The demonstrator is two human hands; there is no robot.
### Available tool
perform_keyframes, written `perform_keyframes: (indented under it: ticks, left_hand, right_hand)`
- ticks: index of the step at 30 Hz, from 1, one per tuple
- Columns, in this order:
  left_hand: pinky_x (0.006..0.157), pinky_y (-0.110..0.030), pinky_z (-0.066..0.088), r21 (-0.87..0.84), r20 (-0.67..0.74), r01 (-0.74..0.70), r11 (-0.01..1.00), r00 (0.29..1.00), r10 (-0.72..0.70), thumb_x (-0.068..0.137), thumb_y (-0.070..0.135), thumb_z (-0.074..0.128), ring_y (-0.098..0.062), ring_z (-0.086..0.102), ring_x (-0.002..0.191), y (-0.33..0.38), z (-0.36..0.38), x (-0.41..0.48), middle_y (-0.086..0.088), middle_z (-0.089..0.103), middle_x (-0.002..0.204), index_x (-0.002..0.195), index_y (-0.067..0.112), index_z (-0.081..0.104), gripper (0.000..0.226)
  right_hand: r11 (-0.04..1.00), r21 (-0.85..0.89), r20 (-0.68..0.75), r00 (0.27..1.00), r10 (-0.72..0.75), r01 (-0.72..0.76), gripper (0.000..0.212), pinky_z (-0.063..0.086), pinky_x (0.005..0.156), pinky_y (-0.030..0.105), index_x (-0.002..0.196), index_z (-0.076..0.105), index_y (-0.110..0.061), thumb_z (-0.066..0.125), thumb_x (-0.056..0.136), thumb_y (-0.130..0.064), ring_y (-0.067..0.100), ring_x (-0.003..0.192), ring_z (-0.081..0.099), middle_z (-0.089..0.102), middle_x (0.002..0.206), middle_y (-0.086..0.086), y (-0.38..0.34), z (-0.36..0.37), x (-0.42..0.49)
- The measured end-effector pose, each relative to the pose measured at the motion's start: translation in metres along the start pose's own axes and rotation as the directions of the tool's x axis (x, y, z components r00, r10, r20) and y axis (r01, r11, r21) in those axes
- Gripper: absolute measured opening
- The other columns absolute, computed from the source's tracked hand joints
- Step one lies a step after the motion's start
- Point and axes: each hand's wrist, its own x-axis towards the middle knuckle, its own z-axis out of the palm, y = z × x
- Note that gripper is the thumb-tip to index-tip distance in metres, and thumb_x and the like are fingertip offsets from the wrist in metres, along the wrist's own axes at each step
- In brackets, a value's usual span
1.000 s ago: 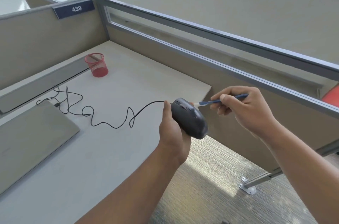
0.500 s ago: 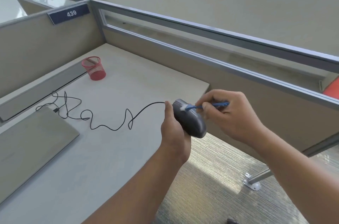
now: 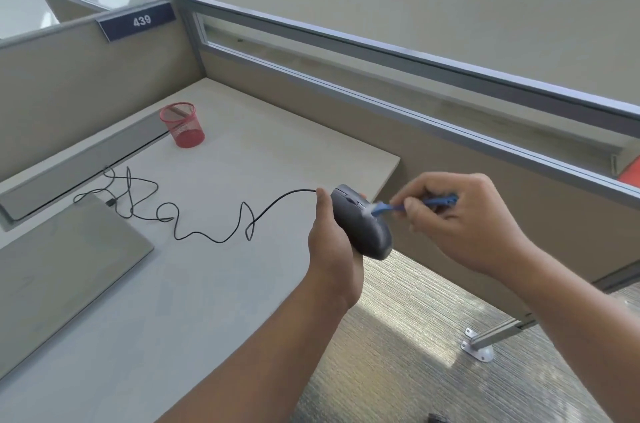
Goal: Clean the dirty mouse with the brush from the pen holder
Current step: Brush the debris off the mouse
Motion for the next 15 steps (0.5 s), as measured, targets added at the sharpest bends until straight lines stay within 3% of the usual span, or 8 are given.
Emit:
perform_keyframes:
  ticks: [4,7,9,12,15]
  left_hand:
    - [0.083,-0.031,0.053,0.046,0.009,0.034,0.998,0.999,-0.034,0.096,0.063,0.037,-0.019,0.067,0.109,-0.003,0.002,-0.003,-0.008,0.071,0.121,0.132,0.017,0.059,0.062]
    - [0.093,-0.037,0.052,0.021,-0.009,0.027,0.999,1.0,-0.027,0.097,0.062,0.036,-0.023,0.067,0.11,-0.002,0.002,-0.002,-0.013,0.069,0.123,0.133,0.011,0.057,0.065]
    - [0.101,-0.043,0.048,-0.008,-0.038,0.015,1.0,0.999,-0.015,0.097,0.062,0.036,-0.029,0.063,0.118,0.001,-0.001,0.0,-0.016,0.065,0.129,0.132,0.011,0.057,0.066]
    - [0.092,-0.04,0.042,0.015,-0.051,0.008,1.0,0.999,-0.007,0.095,0.067,0.033,-0.029,0.057,0.124,0.005,-0.008,0.002,-0.012,0.063,0.133,0.137,0.017,0.054,0.069]
    - [0.097,-0.042,0.045,-0.008,-0.053,-0.017,1.0,0.998,0.017,0.096,0.064,0.034,-0.028,0.057,0.123,0.005,-0.008,0.002,-0.011,0.062,0.133,0.139,0.017,0.051,0.066]
  right_hand:
    - [1.0,-0.003,-0.014,1.0,-0.001,0.0,0.018,0.051,0.054,0.031,0.078,0.075,-0.024,0.061,0.083,-0.014,0.019,0.059,0.065,0.072,0.068,-0.011,-0.006,0.017,0.019]
    - [0.999,-0.028,0.078,0.997,-0.029,0.031,0.017,0.053,0.055,0.04,0.077,0.074,-0.022,0.061,0.082,-0.013,0.027,0.061,0.067,0.073,0.069,-0.002,-0.001,0.016,0.007]
    - [0.997,-0.07,0.125,0.992,-0.035,0.044,0.016,0.053,0.051,0.038,0.072,0.074,-0.024,0.06,0.077,-0.016,0.021,0.054,0.065,0.071,0.064,-0.002,0.005,0.007,-0.008]
    - [0.98,-0.196,0.218,0.976,0.004,0.04,0.017,0.05,0.046,0.04,0.068,0.073,-0.027,0.065,0.076,-0.015,0.019,0.047,0.059,0.068,0.057,-0.004,0.014,-0.005,-0.025]
    - [0.993,-0.113,0.168,0.985,0.039,-0.02,0.025,0.049,0.046,0.043,0.07,0.074,-0.028,0.066,0.079,-0.006,0.026,0.048,0.058,0.07,0.061,0.0,0.018,-0.011,-0.027]
